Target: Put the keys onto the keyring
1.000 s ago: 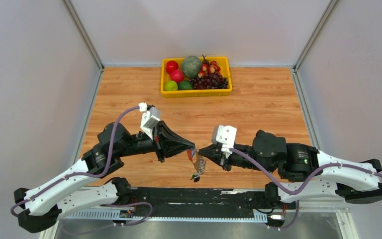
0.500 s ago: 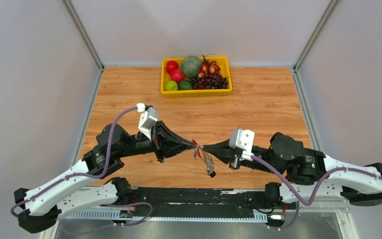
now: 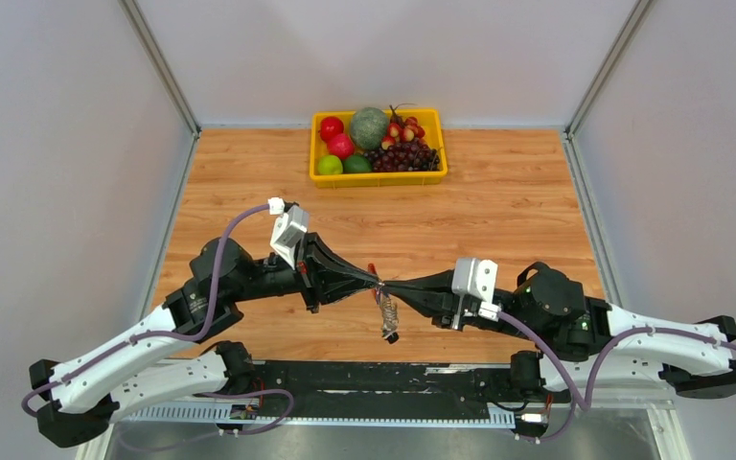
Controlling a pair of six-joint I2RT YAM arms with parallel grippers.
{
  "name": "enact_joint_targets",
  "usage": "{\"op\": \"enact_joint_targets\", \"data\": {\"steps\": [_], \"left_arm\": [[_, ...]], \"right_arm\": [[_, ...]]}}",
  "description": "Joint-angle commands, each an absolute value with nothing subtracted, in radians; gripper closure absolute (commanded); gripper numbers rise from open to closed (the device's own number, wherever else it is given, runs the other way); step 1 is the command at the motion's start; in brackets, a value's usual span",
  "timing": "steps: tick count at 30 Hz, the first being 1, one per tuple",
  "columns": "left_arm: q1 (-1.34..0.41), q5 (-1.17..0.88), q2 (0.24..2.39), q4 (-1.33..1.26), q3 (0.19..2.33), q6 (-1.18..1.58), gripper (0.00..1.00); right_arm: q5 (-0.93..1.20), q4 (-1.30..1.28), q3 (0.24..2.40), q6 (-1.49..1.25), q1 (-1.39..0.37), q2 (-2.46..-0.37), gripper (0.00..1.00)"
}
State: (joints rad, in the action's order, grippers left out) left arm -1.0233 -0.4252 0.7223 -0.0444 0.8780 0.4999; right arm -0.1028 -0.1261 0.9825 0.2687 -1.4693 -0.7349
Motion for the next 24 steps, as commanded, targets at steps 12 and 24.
{"op": "enact_joint_targets", "data": {"steps": [12,24], "left_arm": [[-1.021,-0.414,0.696,-0.074,0.859,0.52,0.78],[-1.021,-0.343,0.577,-0.026,0.889,0.476,0.56]], "right_arm": [[-0.053,0.129,0.954,0.287,-1.467,-0.732,1.0],[-0.059,0.13,0.929,0.222,-1.466,-0.684,1.0]]}}
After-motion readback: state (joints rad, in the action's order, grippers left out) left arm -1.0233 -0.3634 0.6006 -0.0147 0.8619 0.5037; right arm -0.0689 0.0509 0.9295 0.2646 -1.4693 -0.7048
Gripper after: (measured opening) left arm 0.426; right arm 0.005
